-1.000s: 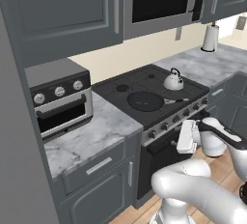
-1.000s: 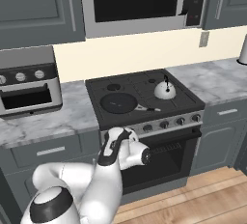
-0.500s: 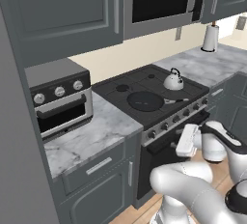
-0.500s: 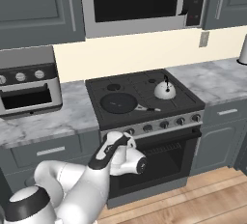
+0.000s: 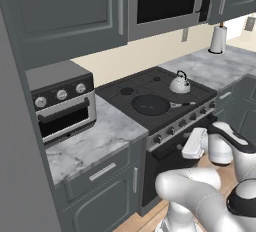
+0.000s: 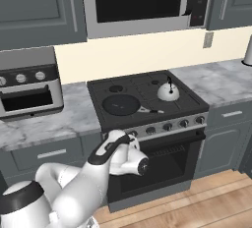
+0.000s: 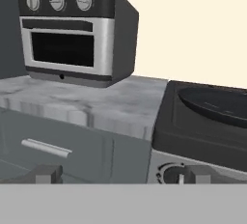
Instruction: Pick the pan from the cabinet and place it on the stove. Then turn on the stove burner for the pan.
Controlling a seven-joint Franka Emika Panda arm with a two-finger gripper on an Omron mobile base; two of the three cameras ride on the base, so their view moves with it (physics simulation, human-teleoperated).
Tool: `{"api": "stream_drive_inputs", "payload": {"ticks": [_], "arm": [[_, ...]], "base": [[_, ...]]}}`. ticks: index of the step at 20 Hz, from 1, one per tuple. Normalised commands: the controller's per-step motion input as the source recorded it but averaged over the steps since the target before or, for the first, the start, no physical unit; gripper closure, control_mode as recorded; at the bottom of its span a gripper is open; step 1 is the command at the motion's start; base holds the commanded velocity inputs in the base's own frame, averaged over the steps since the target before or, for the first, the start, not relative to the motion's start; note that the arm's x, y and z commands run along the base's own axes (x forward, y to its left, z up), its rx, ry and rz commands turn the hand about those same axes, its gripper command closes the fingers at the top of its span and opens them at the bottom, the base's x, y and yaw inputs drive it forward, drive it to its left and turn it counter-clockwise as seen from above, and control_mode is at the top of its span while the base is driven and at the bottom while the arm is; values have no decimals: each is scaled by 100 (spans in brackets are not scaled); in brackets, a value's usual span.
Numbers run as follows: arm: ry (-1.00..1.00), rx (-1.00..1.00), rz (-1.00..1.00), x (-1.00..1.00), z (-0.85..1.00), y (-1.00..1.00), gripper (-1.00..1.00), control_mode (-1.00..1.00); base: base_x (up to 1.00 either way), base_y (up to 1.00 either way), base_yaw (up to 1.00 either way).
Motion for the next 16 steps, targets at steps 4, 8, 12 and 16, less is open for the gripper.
{"api": "stream_drive_inputs", "payload": {"ticks": [4,8,12,16], "arm": [[4,0,0,-5,-11,39,-100,-100],[5,0,0,-6,-14,46,-100,-100],[6,0,0,0,-10,41,-100,-100],[11,0,0,0,-1,30,-100,-100]], "base": [[0,0,0],[0,0,0],[0,0,0],[0,0,0]]}}
